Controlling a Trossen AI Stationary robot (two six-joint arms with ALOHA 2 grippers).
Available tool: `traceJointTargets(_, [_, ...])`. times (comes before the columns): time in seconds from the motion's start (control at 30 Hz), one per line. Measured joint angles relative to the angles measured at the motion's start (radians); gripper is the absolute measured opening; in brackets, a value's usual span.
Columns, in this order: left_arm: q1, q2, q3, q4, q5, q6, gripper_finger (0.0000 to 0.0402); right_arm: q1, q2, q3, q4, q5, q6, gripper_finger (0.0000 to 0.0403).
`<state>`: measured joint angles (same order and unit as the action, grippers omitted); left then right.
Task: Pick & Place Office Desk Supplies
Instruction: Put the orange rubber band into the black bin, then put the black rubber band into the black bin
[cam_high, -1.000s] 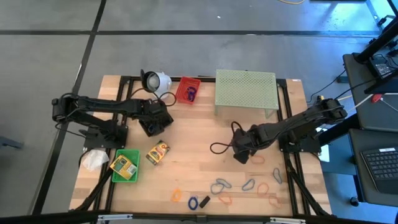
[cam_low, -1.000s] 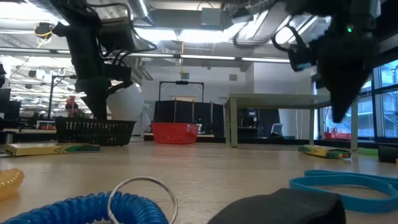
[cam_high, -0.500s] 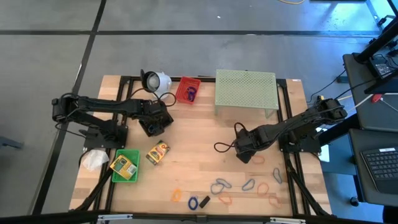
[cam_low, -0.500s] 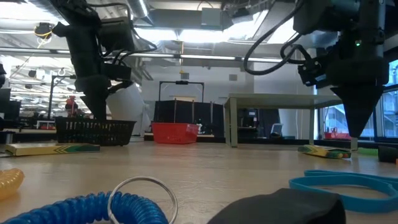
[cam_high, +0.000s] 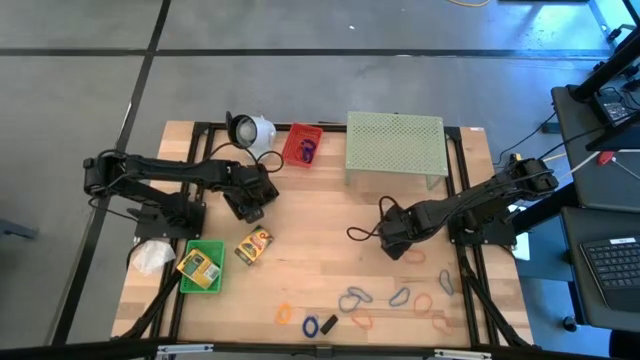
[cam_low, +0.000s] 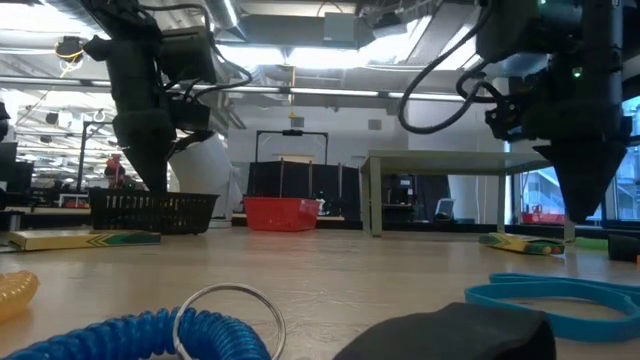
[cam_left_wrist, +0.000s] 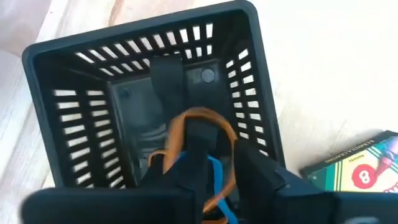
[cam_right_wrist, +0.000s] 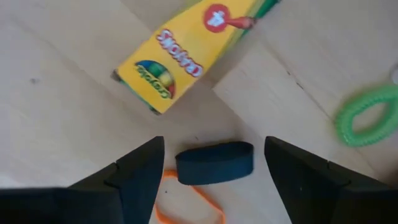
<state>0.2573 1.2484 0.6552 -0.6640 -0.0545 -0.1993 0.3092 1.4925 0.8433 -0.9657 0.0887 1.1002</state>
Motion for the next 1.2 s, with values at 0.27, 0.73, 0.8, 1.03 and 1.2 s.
traceJointTargets(0.27, [0.001, 0.001, 0.097, -0.125, -0.009, 0.002, 0.0135, 0.003, 0.000, 0.000, -0.027, -0.026, 0.042, 0.0277])
traceJointTargets(0.73, [-0.030, -0.001, 0.308, -0.219, 0.023, -0.051, 0.0144, 0.095, 0.008, 0.000, -0.025, -0.033, 0.230, 0.0274])
traceJointTargets(0.8, [-0.044, -0.001, 0.317, -0.218, 0.023, -0.051, 0.0144, 0.102, 0.025, 0.000, -0.025, -0.029, 0.246, 0.0274])
traceJointTargets(1.03, [-0.089, -0.001, 0.320, -0.190, 0.020, -0.052, 0.0141, 0.100, 0.105, 0.000, -0.021, -0.026, 0.224, 0.0274])
traceJointTargets(1.2, [-0.124, -0.002, 0.320, -0.144, 0.020, -0.059, 0.0140, 0.094, 0.150, 0.000, -0.014, -0.026, 0.170, 0.0263])
